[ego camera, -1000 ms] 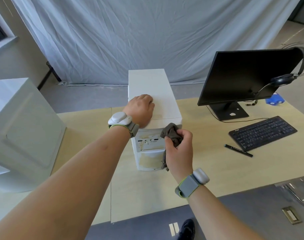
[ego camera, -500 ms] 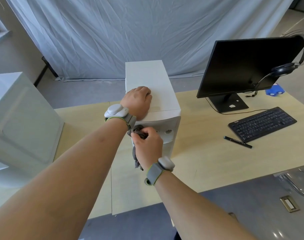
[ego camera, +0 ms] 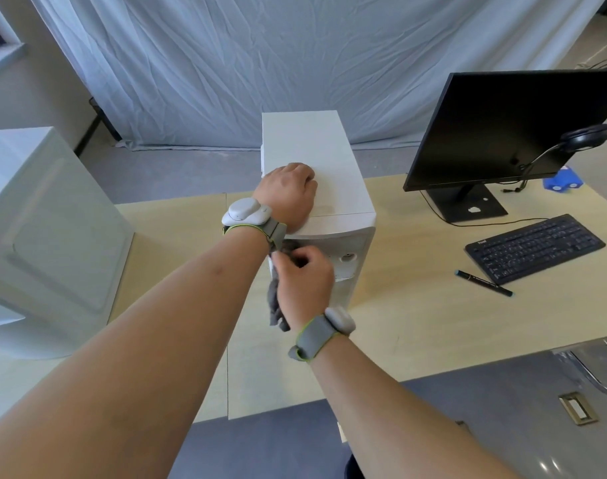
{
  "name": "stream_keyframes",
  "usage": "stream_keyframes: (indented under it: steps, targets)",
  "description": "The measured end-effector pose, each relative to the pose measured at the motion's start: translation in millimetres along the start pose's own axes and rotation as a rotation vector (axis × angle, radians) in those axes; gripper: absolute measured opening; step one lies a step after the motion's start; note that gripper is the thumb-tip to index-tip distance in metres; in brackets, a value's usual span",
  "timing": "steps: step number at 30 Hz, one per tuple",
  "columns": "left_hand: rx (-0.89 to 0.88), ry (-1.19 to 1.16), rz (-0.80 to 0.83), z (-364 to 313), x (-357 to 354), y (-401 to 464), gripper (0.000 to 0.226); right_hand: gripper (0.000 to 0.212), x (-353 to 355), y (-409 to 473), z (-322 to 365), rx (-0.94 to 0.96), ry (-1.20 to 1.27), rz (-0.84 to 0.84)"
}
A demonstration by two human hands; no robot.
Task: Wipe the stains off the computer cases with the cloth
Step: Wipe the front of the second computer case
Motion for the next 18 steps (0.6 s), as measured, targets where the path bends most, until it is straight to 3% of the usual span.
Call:
stream_keyframes:
  steps: [4, 10, 13, 15, 18]
  targets:
    - [-0.013, 0.011, 0.015, 0.5, -0.3, -0.8, 0.03, 0.02, 2.3, -1.3, -2.6, 0.002, -0.012, 0.018]
    - [0.001, 0.023, 0.003, 1.0, -1.7, -1.5, 0.028, 0.016, 72.5, 23.5, -26.9, -0.076, 0.128, -0.345]
    - [0.003, 0.028, 0.0, -0.4, -1.4, -1.3, 0.027, 0.017, 83.2, 26.9, -25.0, -0.065, 0.155, -0.431]
    - [0.007, 0.032, 0.001, -0.7, -1.0, -1.2, 0.027, 0.017, 72.9, 23.3, -17.7, -0.062, 0.149, -0.376]
    - [0.002, 0.042, 0.012, -1.5, -0.1, -0.9, 0.028, 0.019, 40.3, 13.1, -4.0, -0.043, 0.098, -0.124]
Point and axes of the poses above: each hand's wrist, its own y-axis towards the middle knuckle, its own x-axis out of the back of the hand, z = x × y, the point moved 6 cm from there along y, towards the middle knuckle, and after that the axes turned 8 degrees about x, right-handed, at the moved point
